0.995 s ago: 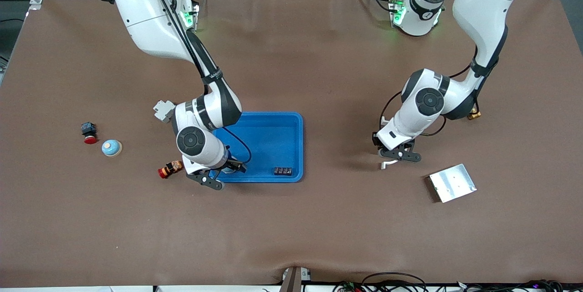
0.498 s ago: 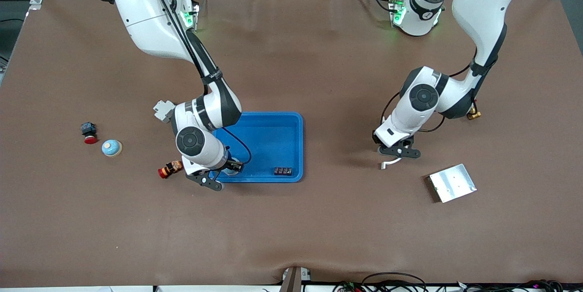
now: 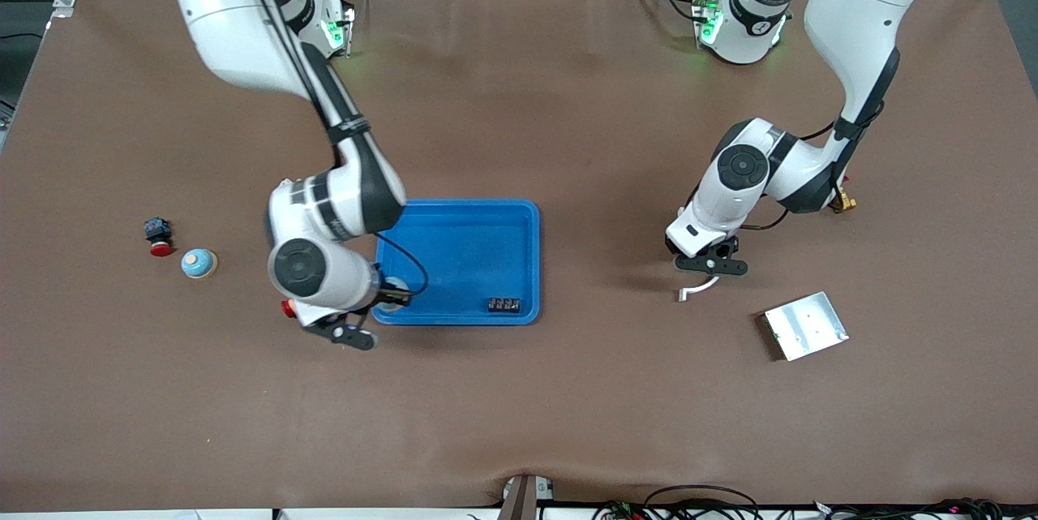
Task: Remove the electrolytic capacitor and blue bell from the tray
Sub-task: 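Set the bell down with the right gripper while the left gripper lowers the capacitor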
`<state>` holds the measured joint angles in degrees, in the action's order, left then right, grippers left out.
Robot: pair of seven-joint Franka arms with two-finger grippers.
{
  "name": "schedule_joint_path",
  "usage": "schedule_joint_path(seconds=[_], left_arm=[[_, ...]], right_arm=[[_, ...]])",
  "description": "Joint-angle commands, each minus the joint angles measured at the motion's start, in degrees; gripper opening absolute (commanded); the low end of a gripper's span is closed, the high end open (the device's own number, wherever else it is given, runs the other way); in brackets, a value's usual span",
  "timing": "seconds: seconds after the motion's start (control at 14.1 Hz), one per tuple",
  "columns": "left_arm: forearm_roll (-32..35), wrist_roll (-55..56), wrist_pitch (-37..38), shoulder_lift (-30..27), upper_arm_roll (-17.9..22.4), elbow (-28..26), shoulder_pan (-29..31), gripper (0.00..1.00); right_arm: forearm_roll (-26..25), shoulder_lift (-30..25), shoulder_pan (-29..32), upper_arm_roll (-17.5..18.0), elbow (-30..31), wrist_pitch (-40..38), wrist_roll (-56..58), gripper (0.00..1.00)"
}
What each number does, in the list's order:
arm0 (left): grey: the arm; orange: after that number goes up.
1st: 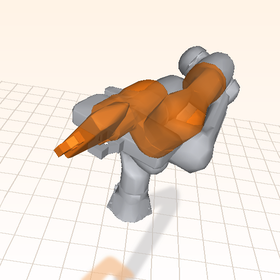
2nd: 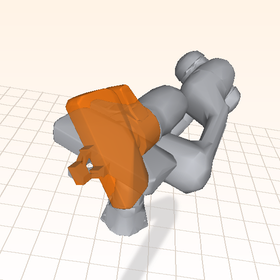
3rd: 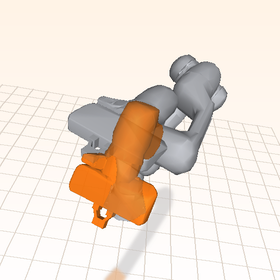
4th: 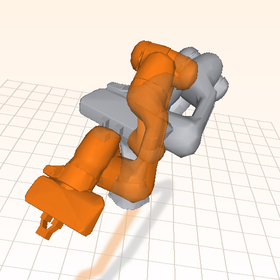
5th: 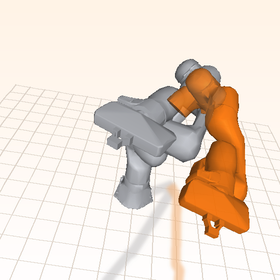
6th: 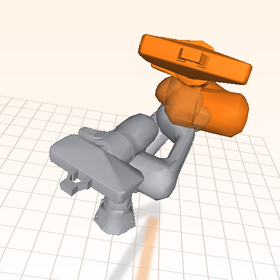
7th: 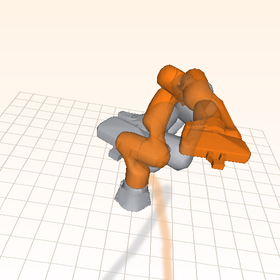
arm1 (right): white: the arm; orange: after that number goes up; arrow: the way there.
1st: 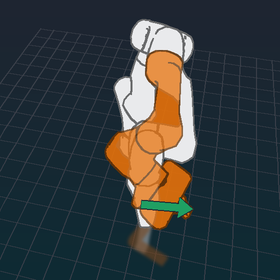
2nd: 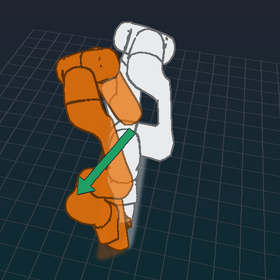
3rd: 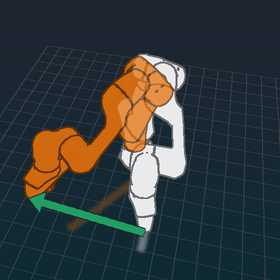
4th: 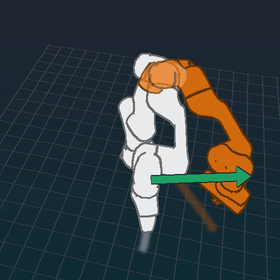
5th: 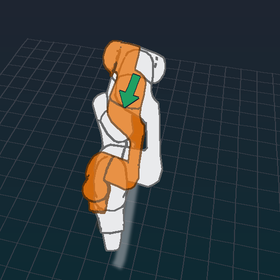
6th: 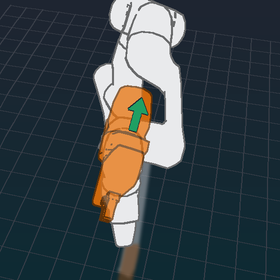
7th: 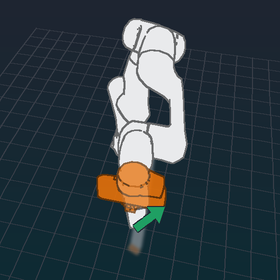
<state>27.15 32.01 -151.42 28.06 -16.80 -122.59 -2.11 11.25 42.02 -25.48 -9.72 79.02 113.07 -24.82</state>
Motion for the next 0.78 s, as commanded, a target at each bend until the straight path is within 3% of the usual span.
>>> schedule_joint_path(seconds=[0.0,0.21,0.28,0.36,0.43,0.71], left_arm=[[1.59,2.35,-2.64,0.94,-0.25,-0.45,0.62,0.00],[1.59,3.84,-3.18,1.21,-0.16,-0.10,2.01,0.00],[1.59,3.85,-3.18,1.47,-0.34,0.16,2.55,0.13],[1.59,4.02,-3.18,1.99,-0.34,0.51,2.55,0.87],[1.42,4.20,-3.18,2.09,-0.34,0.95,2.46,1.00],[1.24,7.62,-2.83,1.04,-0.78,1.04,2.38,1.00]], right_arm=[[-0.26,-1.77,5.17,-3.35,1.75,-2.40,18.16,0.05],[-0.26,-1.59,10.35,-7.76,1.92,-2.33,36.45,0.05],[-0.18,-1.16,11.15,-9.42,2.01,-1.63,40.60,0.05],[-0.18,-1.07,11.51,-10.14,2.19,-0.75,41.69,0.05],[-0.18,-0.89,11.94,-10.14,2.97,0.56,41.70,0.05],[1.66,0.60,12.74,-9.88,6.57,6.27,41.35,0.06]])
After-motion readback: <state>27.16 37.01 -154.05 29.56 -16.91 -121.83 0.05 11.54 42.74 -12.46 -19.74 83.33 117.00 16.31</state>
